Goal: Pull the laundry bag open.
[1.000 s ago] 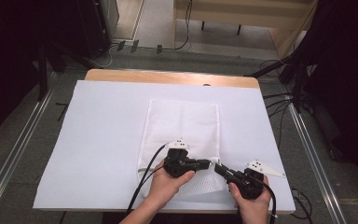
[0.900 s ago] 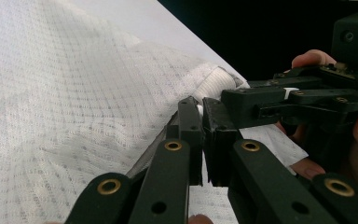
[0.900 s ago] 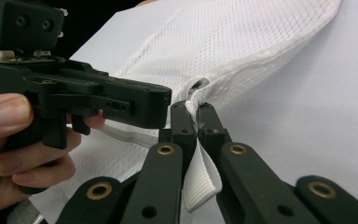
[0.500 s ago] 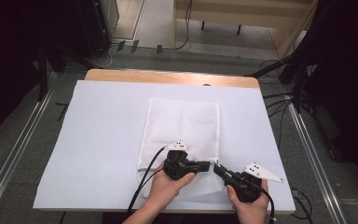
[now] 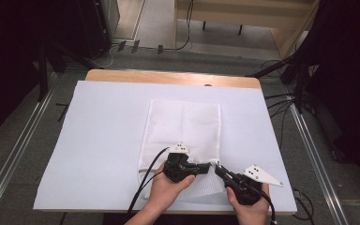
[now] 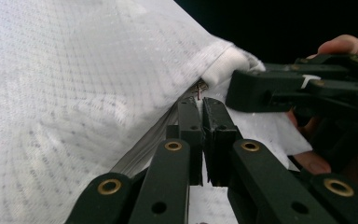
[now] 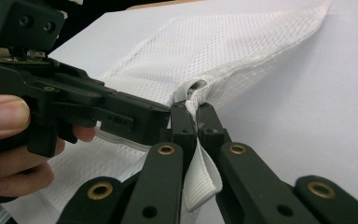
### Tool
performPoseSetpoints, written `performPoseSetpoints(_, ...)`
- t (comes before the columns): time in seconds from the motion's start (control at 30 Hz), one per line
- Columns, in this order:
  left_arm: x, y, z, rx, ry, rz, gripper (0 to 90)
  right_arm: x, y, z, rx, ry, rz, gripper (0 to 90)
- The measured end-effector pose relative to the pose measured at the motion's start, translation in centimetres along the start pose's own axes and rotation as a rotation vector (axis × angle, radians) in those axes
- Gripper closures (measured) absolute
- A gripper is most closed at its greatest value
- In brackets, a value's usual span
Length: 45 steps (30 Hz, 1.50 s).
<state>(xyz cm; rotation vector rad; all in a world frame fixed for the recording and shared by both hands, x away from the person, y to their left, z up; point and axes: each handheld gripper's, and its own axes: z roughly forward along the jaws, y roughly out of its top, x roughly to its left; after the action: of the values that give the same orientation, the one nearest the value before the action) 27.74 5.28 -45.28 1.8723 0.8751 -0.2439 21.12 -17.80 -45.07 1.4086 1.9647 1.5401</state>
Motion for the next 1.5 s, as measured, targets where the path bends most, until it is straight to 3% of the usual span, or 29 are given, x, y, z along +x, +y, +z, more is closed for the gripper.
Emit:
performPoseSetpoints(0.13, 0.5, -0.2, -0.4, 0.003, 0.003, -0.015, 88.3, -0.1, 0.1, -0.3, -0.003, -0.007, -0.001, 90.0)
performPoseSetpoints(0.27, 0.9, -0.7, -0.9, 0.023, 0.04, -0.009, 88.3, 0.0, 0.1, -0.2, -0.003, -0.021, -0.011, 90.0)
performPoseSetpoints(0.3, 1.4, -1.0, -1.5, 0.026, 0.063, -0.018, 88.3, 0.0, 0.2, -0.4, -0.009, -0.035, -0.008, 90.0)
performPoseSetpoints(0.43, 2.5, -1.7, -2.6, 0.024, 0.069, -0.052, 88.2, -0.6, 0.4, -0.9, -0.017, -0.046, 0.008, 90.0)
performPoseSetpoints(0.57, 2.9, -2.4, -4.0, 0.04, 0.086, -0.051, 88.2, -0.6, 0.3, -0.9, -0.013, -0.054, 0.012, 90.0)
performPoseSetpoints(0.73, 3.7, -3.8, -6.6, 0.043, 0.136, -0.074, 88.2, -0.3, 0.7, -1.3, -0.022, -0.084, -0.014, 90.0)
performPoseSetpoints(0.97, 5.5, -5.7, -10.6, 0.034, 0.18, -0.124, 88.2, -0.8, 0.8, -1.7, -0.028, -0.101, 0.005, 90.0)
performPoseSetpoints(1.2, 6.3, -6.9, -14.2, 0.008, 0.22, -0.148, 88.2, -1.2, 0.8, -1.6, -0.018, -0.125, 0.007, 90.0)
performPoseSetpoints(1.4, 6.7, -7.9, -15.8, 0.0, 0.251, -0.164, 88.2, -1.7, 0.9, -1.8, -0.018, -0.136, 0.006, 90.0)
performPoseSetpoints(1.5, 6.8, -8.4, -16.4, 0.0, 0.241, -0.17, 88.2, -1.8, 0.7, -1.6, -0.002, -0.131, 0.012, 90.0)
